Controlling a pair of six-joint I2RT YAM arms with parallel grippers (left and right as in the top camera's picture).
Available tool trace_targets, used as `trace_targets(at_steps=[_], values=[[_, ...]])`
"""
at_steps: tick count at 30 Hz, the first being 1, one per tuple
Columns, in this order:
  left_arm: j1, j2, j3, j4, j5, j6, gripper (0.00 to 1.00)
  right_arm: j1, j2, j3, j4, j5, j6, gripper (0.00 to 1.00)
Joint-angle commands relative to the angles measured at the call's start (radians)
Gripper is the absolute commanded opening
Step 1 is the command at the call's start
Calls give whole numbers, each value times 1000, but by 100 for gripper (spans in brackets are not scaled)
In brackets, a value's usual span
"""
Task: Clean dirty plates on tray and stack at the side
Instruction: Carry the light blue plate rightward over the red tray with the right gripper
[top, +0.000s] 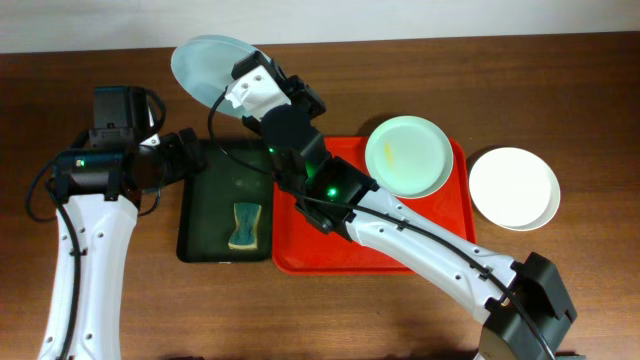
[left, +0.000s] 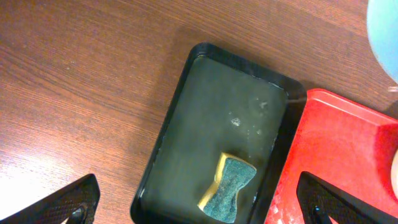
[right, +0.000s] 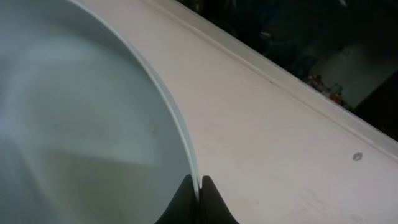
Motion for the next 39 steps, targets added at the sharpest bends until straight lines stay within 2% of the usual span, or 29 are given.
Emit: trace_targets(at_steps=[1,26,29,35,36,39], values=[[4,-3,1,-1,7,-10,99,11,-30,16,11,25,0,4],[4,-3,1,-1,7,-10,99,11,-28,16,-48,26,39,4],[4,-3,1,-1,8,-10,99,-3,-28,16,-114,24,180,4],[4,-3,1,-1,8,-10,99,-84,-28,16,-530,6,866,4],[4,-3,1,-1,8,-10,99,-101,-28,16,-607,-30,945,4],[4,-3,1,-1,8,-10,99,-145,-28,16,-718,-197,1007,4]])
